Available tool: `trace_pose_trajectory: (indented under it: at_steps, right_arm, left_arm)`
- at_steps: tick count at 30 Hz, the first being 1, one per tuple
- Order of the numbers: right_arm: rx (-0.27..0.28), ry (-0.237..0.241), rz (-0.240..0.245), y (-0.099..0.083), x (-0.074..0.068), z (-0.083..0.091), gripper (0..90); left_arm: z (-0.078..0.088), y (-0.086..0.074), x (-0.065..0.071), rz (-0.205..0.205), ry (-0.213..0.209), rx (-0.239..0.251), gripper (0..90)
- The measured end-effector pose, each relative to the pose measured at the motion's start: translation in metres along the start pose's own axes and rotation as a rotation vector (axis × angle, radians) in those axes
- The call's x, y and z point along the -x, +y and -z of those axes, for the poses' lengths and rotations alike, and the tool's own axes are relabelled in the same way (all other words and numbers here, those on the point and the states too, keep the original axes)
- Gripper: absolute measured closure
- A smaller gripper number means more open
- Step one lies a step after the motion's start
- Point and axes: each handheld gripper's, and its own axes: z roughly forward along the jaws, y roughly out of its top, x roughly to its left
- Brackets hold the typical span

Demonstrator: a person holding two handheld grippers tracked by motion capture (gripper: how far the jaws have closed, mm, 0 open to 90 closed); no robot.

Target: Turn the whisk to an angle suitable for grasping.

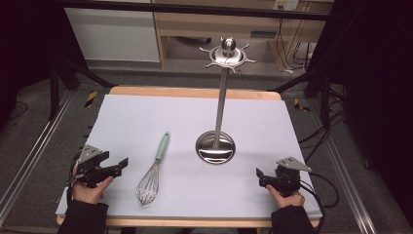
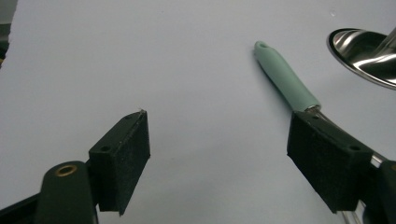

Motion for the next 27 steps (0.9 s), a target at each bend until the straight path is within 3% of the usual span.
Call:
trace_pose_trajectory:
  at_steps: [13,19,27]
  right_arm:
    - [0.006,-0.021,0.011,0.001,0.001,0.001,10.9]
    - [0.009,-0.023,0.014,0.002,0.0,0.002,11.0]
    - [0.001,-0.038,0.095,0.003,-0.012,0.002,11.0]
  left_arm:
    - [0.004,0.028,0.009,-0.011,-0.012,0.032,19.7]
    - [0.004,0.042,0.011,-0.013,-0.041,0.028,19.9]
    - [-0.004,0.062,0.024,-0.062,-0.039,0.013,20.4]
